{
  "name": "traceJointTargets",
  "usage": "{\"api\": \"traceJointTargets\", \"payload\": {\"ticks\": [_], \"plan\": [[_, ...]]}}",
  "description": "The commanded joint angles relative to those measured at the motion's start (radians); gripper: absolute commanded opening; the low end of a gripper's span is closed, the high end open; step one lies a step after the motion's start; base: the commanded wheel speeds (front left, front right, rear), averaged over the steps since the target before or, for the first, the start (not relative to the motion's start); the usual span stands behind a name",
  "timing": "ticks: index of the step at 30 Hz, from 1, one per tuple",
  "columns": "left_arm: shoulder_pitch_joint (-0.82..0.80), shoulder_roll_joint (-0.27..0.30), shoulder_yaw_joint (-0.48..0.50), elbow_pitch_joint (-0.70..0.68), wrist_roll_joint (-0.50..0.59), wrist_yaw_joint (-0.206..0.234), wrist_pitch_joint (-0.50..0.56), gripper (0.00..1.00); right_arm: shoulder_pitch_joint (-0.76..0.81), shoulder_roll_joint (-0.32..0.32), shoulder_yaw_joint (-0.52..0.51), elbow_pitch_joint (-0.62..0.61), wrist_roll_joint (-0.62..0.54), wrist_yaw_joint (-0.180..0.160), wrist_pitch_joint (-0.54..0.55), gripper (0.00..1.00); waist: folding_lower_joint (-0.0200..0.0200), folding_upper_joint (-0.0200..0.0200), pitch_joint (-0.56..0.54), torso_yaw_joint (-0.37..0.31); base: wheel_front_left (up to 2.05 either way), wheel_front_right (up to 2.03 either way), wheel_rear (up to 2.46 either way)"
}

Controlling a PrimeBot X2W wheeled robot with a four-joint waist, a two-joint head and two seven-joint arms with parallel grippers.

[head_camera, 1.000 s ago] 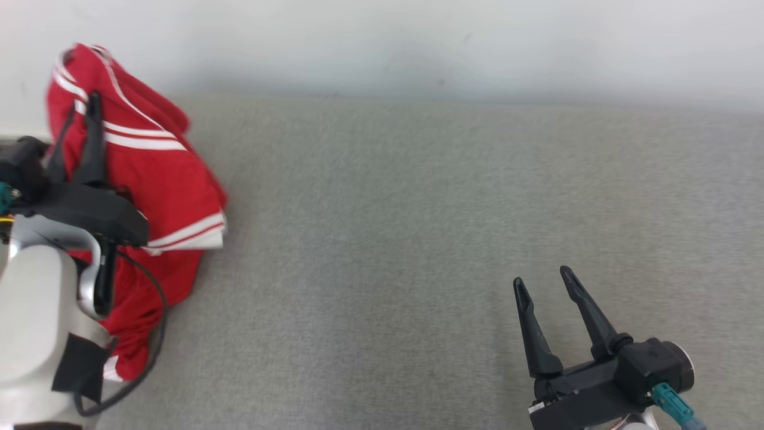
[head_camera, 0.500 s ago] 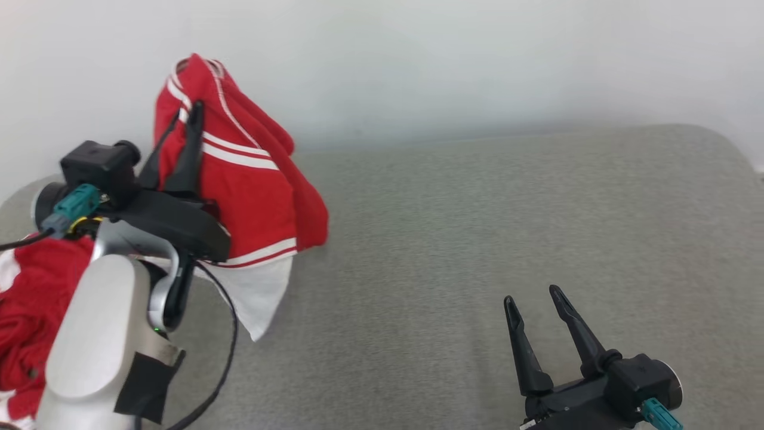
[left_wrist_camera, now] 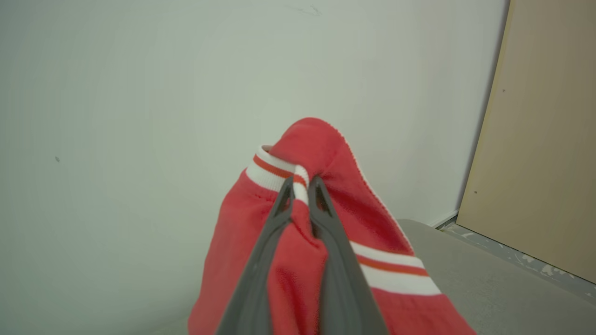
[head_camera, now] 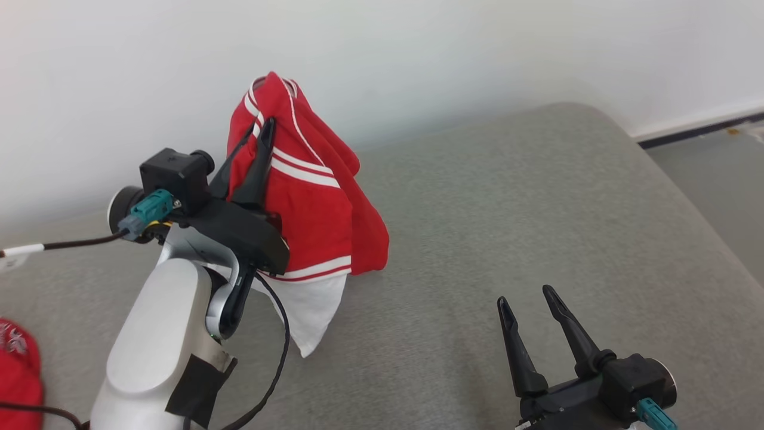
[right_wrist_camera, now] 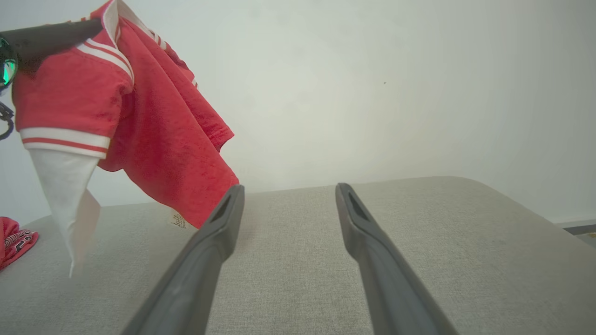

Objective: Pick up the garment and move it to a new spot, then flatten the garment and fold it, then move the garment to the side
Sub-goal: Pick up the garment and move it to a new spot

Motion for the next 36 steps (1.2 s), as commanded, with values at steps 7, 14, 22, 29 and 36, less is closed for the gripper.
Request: {"api": "traceJointTargets", "payload": {"ticks": [7,14,22,29,36], "plan": [[0.013,-0.015,-0.014,0.125,-0.019,0.022,-0.075,0.0,-0.016,-0.005,0.003,-0.013,0.002,0.001,-0.001,1.0,0.0001,0.0001,0.076,-0.109,0.0,0.0,0.0],[-0.022,-0.014,-0.053,0.327,0.023,0.033,-0.161,0.0,-0.047,0.004,-0.006,-0.021,-0.004,0.001,-0.001,1.0,0.0001,0.0001,0.165,-0.104,0.0,0.0,0.0],[-0.058,-0.025,-0.082,0.47,0.026,0.031,-0.218,0.0,-0.078,0.017,0.0,-0.024,-0.008,0.001,-0.001,1.0,0.0001,0.0001,0.223,-0.093,0.0,0.0,0.0],[-0.086,-0.031,-0.098,0.518,0.032,0.041,-0.237,1.0,-0.087,0.019,0.002,-0.017,-0.012,0.001,-0.001,1.0,0.0001,0.0001,0.219,-0.075,0.0,0.0,0.0],[0.01,-0.034,-0.071,0.371,0.029,0.068,-0.237,1.0,-0.062,0.016,-0.005,-0.002,-0.014,0.001,-0.001,1.0,0.0001,0.0001,0.154,-0.032,0.0,0.0,0.0]]}}
